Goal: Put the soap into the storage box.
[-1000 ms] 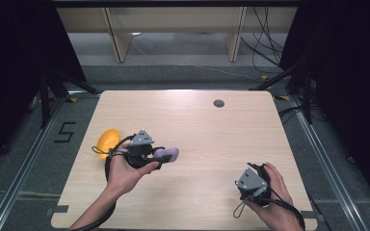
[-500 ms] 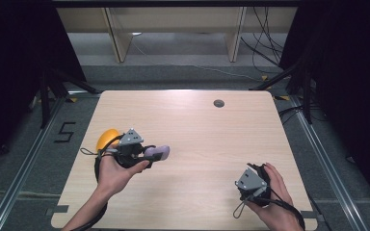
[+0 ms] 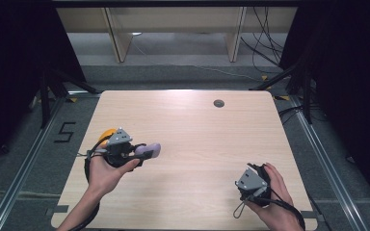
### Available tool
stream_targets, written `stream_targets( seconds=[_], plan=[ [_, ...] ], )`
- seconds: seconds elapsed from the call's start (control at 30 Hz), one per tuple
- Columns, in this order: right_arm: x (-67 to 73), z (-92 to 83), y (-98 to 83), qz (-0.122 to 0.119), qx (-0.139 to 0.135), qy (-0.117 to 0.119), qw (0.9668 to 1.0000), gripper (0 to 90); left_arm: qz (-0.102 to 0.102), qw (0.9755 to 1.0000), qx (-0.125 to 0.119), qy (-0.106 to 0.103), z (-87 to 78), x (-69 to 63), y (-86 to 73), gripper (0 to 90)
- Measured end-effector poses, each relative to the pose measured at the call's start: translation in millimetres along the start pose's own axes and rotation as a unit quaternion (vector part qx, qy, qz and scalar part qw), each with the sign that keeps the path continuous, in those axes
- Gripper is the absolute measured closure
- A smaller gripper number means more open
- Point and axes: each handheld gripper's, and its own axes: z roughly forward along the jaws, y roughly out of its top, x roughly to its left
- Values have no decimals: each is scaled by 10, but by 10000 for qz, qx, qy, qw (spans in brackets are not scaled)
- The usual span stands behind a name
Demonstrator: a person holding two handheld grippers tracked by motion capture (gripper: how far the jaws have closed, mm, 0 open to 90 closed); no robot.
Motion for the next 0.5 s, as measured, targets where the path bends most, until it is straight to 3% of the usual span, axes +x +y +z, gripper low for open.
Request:
stream_targets(
  seconds=[0.5],
  plan=[
    [-5, -11, 0, 90, -14, -48, 9999, 305, -119, 9998, -84, 168, -129, 143, -62, 586]
  ],
)
